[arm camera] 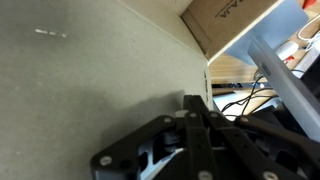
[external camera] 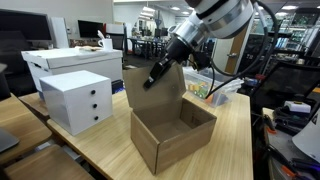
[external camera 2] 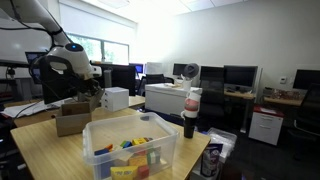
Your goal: Open the brown box.
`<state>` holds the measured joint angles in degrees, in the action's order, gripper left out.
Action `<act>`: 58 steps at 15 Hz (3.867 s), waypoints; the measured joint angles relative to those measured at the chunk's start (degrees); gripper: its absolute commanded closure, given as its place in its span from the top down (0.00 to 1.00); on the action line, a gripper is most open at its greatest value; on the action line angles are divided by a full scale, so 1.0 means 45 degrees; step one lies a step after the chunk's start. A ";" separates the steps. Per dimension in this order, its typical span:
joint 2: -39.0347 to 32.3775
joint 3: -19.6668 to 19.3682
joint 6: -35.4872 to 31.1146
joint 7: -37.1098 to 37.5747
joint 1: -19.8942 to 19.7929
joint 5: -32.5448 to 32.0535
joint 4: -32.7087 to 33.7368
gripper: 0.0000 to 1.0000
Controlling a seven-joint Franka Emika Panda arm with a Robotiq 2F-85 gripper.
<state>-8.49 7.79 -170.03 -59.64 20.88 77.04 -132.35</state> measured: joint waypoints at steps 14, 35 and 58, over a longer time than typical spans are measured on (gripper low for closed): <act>-0.2022 -0.0271 0.5251 0.8507 -0.1201 -0.7164 0.1666 0.02; 0.0338 0.0314 1.2640 1.3522 -0.2057 -1.4044 0.4640 1.00; 0.3890 -0.0869 1.4177 1.5488 -0.3451 -1.5393 0.3826 1.00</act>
